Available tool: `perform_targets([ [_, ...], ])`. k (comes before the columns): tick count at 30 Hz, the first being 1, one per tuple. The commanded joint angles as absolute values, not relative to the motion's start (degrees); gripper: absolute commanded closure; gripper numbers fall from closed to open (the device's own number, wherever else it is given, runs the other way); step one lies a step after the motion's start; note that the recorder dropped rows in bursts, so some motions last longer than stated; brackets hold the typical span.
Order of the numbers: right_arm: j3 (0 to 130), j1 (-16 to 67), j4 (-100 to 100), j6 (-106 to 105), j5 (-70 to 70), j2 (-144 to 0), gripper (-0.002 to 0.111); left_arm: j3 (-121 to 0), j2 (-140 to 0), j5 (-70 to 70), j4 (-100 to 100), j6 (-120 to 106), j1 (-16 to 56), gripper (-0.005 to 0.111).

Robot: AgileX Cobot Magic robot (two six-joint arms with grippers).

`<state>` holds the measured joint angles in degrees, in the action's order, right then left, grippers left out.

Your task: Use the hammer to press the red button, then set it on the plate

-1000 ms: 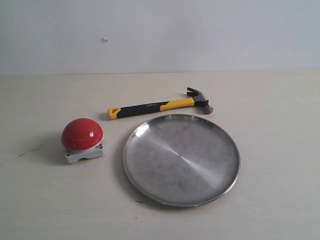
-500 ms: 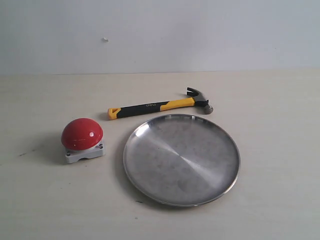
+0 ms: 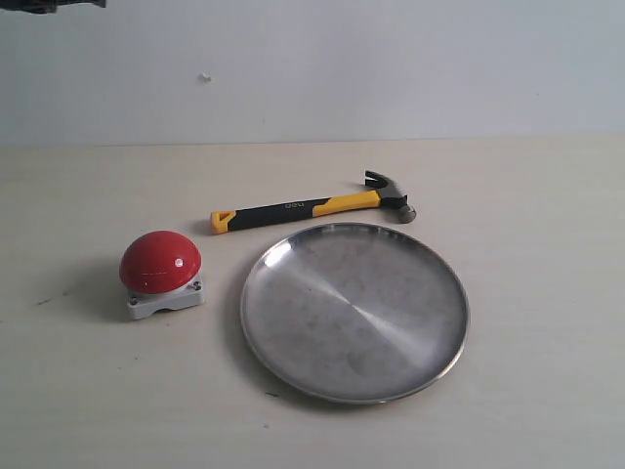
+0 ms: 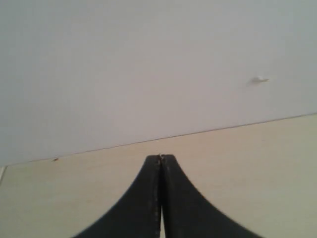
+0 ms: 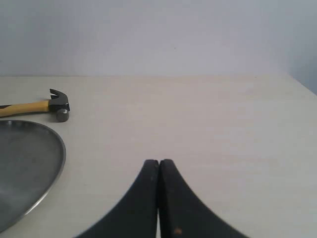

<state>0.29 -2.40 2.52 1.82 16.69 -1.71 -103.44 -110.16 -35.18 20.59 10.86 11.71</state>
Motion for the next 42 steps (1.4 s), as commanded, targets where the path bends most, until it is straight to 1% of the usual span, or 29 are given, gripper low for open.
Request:
perform_targets([
  [1,0.0,-2.7,2.9,1.7,16.2,-1.4,0.108,-112.2,-115.2,-38.2,8.7,-2.8,15.0,0.107],
  [7,0.0,-2.7,2.9,1.8,16.2,-1.4,0.108,-120.3,-121.4,-42.8,8.2,-8.5,19.5,0.107],
  [12,0.0,-2.7,2.9,1.7,16.2,-1.4,0.108,-123.3,-123.7,-44.4,8.1,-10.4,20.8,0.107],
  [26,0.0,-2.7,2.9,1.7,16.2,-1.4,0.108,-124.2,-125.9,-44.7,7.7,-16.1,23.9,0.107],
  [42,0.0,-2.7,2.9,1.7,16.2,-1.4,0.108,-126.7,-129.3,-48.1,0.6,-27.4,26.8,0.107],
])
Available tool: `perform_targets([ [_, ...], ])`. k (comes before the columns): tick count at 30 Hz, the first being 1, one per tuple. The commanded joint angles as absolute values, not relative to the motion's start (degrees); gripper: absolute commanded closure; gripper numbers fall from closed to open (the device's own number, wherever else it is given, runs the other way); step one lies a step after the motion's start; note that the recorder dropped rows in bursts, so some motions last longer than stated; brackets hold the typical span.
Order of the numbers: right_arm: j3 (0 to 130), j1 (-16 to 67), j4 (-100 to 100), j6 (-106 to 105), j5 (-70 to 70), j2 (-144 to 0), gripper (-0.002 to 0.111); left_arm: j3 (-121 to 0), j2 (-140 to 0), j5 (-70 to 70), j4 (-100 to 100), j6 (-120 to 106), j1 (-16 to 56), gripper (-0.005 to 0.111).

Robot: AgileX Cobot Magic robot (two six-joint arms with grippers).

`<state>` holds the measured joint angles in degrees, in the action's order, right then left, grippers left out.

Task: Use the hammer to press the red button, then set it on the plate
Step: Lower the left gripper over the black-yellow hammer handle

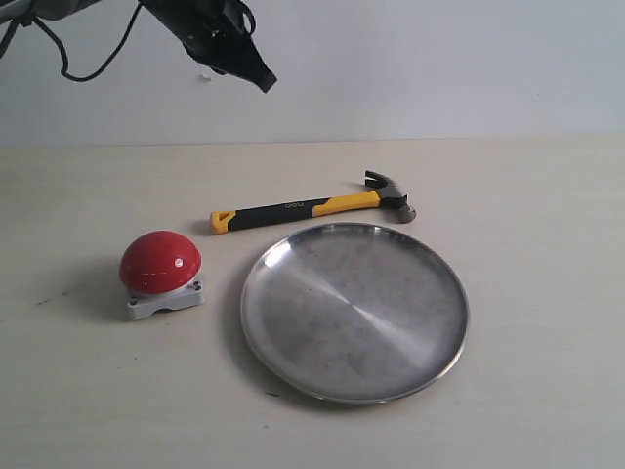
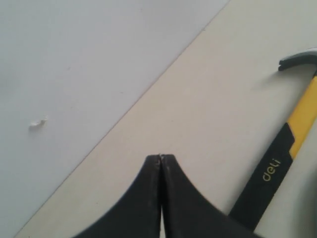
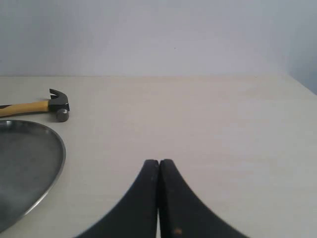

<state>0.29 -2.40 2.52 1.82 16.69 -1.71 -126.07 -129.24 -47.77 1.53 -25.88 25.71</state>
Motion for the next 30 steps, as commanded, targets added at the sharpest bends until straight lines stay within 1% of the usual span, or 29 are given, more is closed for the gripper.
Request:
perform_targets([
  [1,0.0,-2.7,2.9,1.7,16.2,-1.4,0.108,-126.7,-129.3,-48.4,0.5,-28.3,27.3,0.107],
  [4,0.0,-2.7,2.9,1.7,16.2,-1.4,0.108,-126.7,-129.3,-50.1,-1.1,-31.6,27.7,0.107],
  [10,0.0,-2.7,2.9,1.7,16.2,-1.4,0.108,-126.7,-129.7,-58.1,-6.7,-41.1,28.0,0.107],
  [15,0.0,-2.7,2.9,1.7,16.2,-1.4,0.108,-126.7,-131.3,-62.3,-6.7,-43.1,28.0,0.107],
  [23,0.0,-2.7,2.9,1.8,16.2,-1.4,0.108,-126.7,-136.0,-63.1,-6.2,-45.1,28.0,0.106],
  [25,0.0,-2.7,2.9,1.7,16.2,-1.4,0.108,-126.7,-137.0,-63.1,-6.2,-46.1,28.0,0.098],
  [27,0.0,-2.7,2.9,1.7,16.2,-1.4,0.108,-126.7,-137.9,-63.0,-6.1,-47.0,28.0,0.083],
  [29,0.0,-2.7,2.9,1.7,16.2,-1.4,0.108,-126.7,-138.9,-62.8,-5.9,-48.5,28.0,0.06],
  [30,0.0,-2.7,2.9,1.7,16.2,-1.4,0.108,-126.7,-139.4,-62.8,-5.9,-49.1,28.0,0.05],
])
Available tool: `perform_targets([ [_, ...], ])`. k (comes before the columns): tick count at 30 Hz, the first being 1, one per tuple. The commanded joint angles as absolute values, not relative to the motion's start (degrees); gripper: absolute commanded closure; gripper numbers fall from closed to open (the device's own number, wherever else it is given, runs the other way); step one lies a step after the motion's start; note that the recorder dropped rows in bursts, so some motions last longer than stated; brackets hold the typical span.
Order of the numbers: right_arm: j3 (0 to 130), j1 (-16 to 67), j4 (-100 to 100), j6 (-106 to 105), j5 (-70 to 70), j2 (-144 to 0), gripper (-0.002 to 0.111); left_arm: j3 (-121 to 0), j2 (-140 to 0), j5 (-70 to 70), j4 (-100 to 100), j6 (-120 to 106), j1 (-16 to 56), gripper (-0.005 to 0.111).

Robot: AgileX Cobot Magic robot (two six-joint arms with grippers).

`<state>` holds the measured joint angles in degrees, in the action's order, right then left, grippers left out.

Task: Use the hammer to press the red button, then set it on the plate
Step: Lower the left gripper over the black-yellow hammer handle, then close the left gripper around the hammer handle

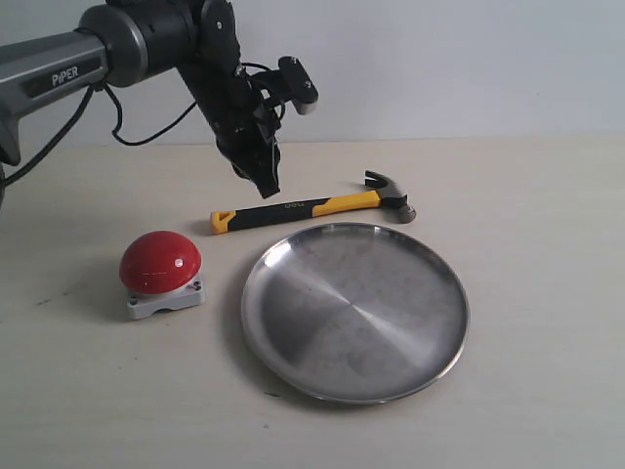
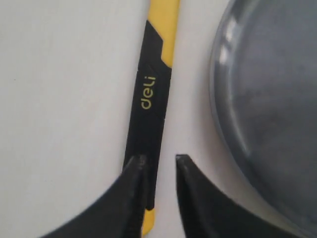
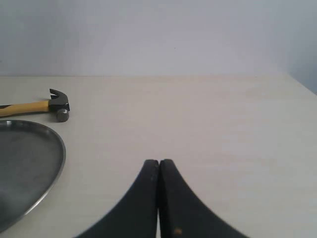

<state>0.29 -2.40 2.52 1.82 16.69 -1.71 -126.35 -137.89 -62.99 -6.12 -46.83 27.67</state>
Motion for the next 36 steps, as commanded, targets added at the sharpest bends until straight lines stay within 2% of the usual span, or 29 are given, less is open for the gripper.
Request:
perform_targets([
  [1,0.0,-2.7,2.9,1.7,16.2,-1.4,0.108,-126.7,-139.8,-62.6,-5.5,-49.3,28.0,0.04],
  [2,0.0,-2.7,2.9,1.7,16.2,-1.4,0.108,-126.7,-140.3,-62.5,-4.9,-49.3,28.0,0.033],
  [3,0.0,-2.7,2.9,1.7,16.2,-1.4,0.108,-126.7,-140.6,-62.5,-4.1,-49.3,28.0,0.032],
  [7,0.0,-2.7,2.9,1.7,16.2,-1.4,0.108,-126.7,-142.1,-62.0,-1.1,-49.3,28.0,0.04],
  [36,0.0,-2.7,2.9,1.7,16.2,-1.4,0.108,-126.7,-144.5,-55.5,2.7,-52.2,27.5,0.041],
])
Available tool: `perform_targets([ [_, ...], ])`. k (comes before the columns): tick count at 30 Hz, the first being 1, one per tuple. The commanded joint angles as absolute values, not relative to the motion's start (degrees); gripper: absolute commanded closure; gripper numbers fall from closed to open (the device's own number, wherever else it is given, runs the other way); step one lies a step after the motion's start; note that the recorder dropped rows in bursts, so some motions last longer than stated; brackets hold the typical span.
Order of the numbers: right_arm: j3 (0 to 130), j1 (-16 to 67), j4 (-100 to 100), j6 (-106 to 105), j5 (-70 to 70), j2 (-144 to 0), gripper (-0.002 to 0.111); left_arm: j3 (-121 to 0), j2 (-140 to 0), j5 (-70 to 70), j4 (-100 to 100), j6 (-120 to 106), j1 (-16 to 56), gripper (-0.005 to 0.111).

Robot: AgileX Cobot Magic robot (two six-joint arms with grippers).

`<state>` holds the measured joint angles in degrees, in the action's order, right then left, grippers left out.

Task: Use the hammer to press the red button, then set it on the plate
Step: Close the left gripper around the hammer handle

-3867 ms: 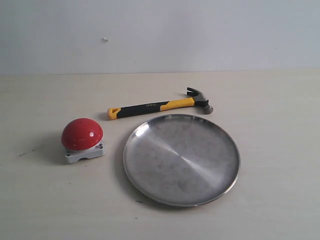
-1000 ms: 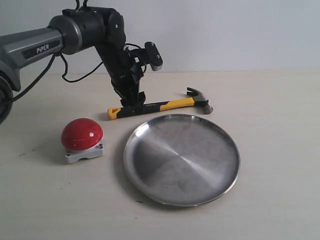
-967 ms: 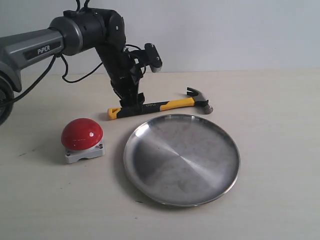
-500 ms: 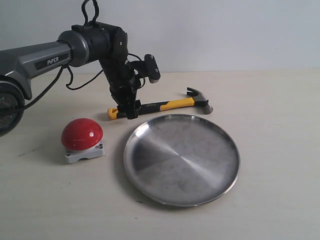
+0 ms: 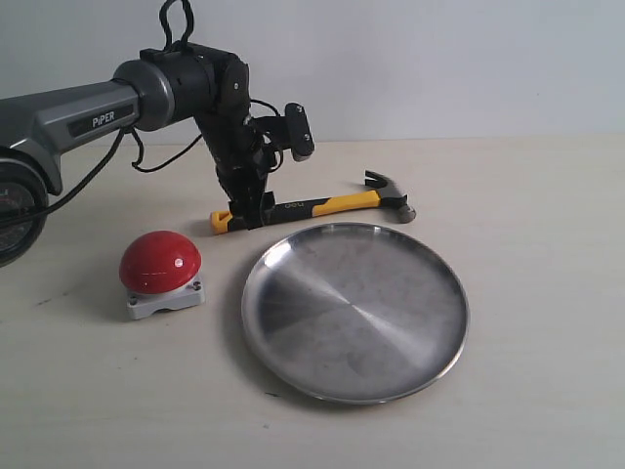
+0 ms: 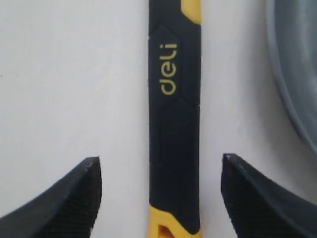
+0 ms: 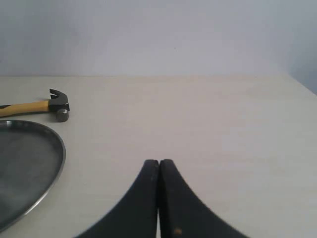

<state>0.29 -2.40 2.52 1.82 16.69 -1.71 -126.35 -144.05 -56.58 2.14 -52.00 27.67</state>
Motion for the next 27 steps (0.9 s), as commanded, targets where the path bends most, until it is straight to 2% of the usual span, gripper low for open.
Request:
perform_targets([
  [1,0.0,-2.7,2.9,1.7,16.2,-1.4,0.108,-126.7,-144.8,-55.2,2.7,-52.2,27.4,0.041],
  [6,0.0,-2.7,2.9,1.7,16.2,-1.4,0.108,-126.7,-146.5,-54.4,2.7,-52.3,25.8,0.041],
  [15,0.0,-2.7,2.9,1.7,16.2,-1.4,0.108,-126.7,-149.0,-54.7,2.1,-53.6,25.9,0.061],
  [19,0.0,-2.7,2.9,1.7,16.2,-1.4,0.108,-126.7,-149.6,-57.2,1.2,-53.6,25.9,0.074],
  [25,0.0,-2.7,2.9,1.8,16.2,-1.4,0.108,-126.7,-149.6,-62.0,0.6,-53.9,25.9,0.106],
  [27,0.0,-2.7,2.9,1.8,16.2,-1.4,0.108,-126.7,-149.6,-62.2,0.6,-53.9,25.9,0.107],
])
